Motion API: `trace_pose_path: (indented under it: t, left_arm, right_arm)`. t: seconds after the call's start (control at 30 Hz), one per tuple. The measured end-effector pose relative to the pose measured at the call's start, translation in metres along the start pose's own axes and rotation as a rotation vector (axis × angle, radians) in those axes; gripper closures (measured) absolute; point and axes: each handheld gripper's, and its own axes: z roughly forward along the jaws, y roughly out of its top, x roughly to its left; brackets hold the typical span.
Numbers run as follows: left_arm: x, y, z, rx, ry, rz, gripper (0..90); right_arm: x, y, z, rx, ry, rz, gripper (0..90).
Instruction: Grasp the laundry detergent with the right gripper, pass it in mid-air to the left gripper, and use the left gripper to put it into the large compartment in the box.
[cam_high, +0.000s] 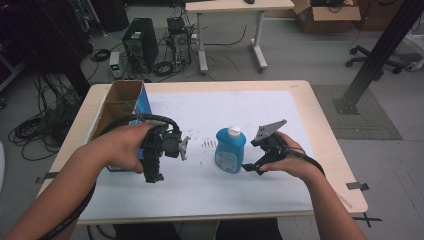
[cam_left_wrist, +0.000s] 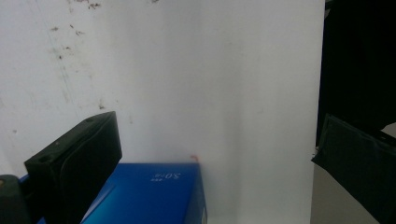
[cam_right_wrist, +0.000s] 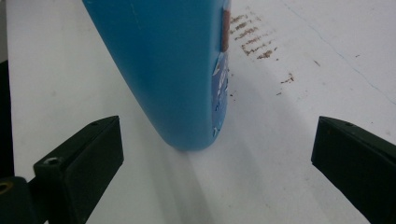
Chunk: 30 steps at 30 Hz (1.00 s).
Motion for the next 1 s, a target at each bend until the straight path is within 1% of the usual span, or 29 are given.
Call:
trace_pose_path:
  t: [0.07, 0.1, 0.13, 0.33, 0.37, 0.43, 0.77, 0.8, 0.97, 1.0]
  left_arm:
    - [0.000, 0.000, 0.000, -0.012, -0.004, -0.002, 0.4]
    - [0.001, 0.001, -0.001, -0.024, -0.006, -0.002, 0.4]
    - [0.001, 0.001, -0.001, -0.028, -0.006, -0.003, 0.4]
    - [0.002, 0.004, 0.001, -0.024, -0.011, 0.003, 0.4]
    - [0.002, 0.004, 0.001, -0.024, -0.011, 0.003, 0.4]
    - [0.002, 0.004, 0.001, -0.030, -0.010, 0.004, 0.4]
    - [0.001, 0.002, 0.003, -0.030, -0.016, 0.001, 0.4]
    - [0.001, 0.002, 0.003, -0.030, -0.015, 0.001, 0.4]
    - [0.001, 0.001, 0.003, -0.029, -0.024, 0.001, 0.3]
    - [0.001, 0.001, 0.003, -0.031, -0.026, 0.001, 0.3]
  right_arm:
    - [0.000, -0.003, 0.001, -0.024, -0.011, 0.006, 2.0]
    - [0.000, -0.003, 0.001, -0.024, -0.011, 0.006, 2.0]
    - [0.000, -0.004, 0.002, -0.036, -0.017, 0.010, 1.9]
    - [0.002, -0.006, 0.005, -0.094, -0.031, 0.025, 1.5]
    - [0.002, -0.006, 0.005, -0.094, -0.031, 0.025, 1.5]
    - [0.003, -0.007, 0.007, -0.116, -0.024, 0.029, 1.6]
    - [0.009, -0.005, 0.017, -0.158, -0.013, 0.032, 1.2]
    - [0.010, -0.004, 0.019, -0.171, -0.011, 0.036, 1.3]
    - [0.012, -0.003, 0.024, -0.188, -0.017, 0.041, 1.2]
    - [0.013, -0.002, 0.025, -0.188, -0.021, 0.035, 1.3]
